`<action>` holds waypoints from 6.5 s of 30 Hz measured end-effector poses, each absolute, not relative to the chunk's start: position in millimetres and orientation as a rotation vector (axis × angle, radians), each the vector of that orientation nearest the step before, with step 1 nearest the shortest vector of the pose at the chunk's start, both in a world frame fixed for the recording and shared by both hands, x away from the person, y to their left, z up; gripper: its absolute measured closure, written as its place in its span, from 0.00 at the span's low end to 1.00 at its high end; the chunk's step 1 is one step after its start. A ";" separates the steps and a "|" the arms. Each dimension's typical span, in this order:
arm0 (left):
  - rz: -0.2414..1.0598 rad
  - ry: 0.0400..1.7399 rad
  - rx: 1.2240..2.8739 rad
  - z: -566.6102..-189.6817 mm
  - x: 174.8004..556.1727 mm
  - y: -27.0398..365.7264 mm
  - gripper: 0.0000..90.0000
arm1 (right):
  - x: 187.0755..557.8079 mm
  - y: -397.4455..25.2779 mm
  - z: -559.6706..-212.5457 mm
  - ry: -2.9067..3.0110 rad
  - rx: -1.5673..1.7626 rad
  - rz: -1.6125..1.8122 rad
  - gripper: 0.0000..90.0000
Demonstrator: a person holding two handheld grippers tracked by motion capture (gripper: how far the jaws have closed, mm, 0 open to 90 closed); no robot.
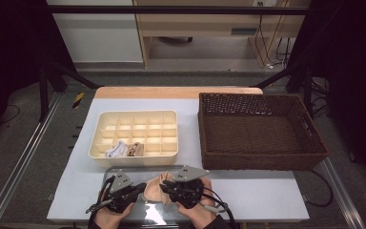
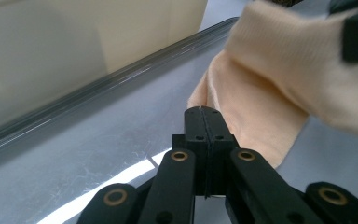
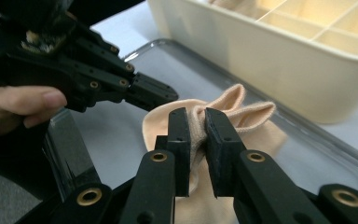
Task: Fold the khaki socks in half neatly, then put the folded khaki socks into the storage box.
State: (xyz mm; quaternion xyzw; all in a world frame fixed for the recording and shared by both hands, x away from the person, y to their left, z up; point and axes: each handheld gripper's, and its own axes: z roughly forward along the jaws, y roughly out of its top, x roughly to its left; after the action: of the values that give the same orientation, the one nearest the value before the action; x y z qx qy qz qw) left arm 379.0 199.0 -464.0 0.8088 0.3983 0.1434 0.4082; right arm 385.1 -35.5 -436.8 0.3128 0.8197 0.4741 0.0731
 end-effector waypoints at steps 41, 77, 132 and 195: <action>0.324 0.914 2.085 -457.5 380.0 168.9 0.99 | 390.8 -52.6 -484.7 2.446 1.118 1.349 0.72; 0.351 0.928 1.994 -454.7 379.1 174.4 0.99 | 389.7 -60.8 -462.3 2.429 1.077 1.430 0.95; 0.365 1.017 1.910 -452.1 387.5 213.2 0.98 | 390.8 -8.4 -471.2 2.597 0.842 1.399 0.92; 0.297 1.010 1.976 -467.0 382.1 188.5 0.47 | 385.0 -41.6 -479.4 2.459 1.017 1.392 0.89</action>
State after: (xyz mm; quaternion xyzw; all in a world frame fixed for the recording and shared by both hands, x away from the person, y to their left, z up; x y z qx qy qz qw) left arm 382.1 188.5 -467.0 0.7941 0.4058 0.1193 0.4364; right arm 385.0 -41.6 -479.4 0.3379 0.8169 0.4624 0.0691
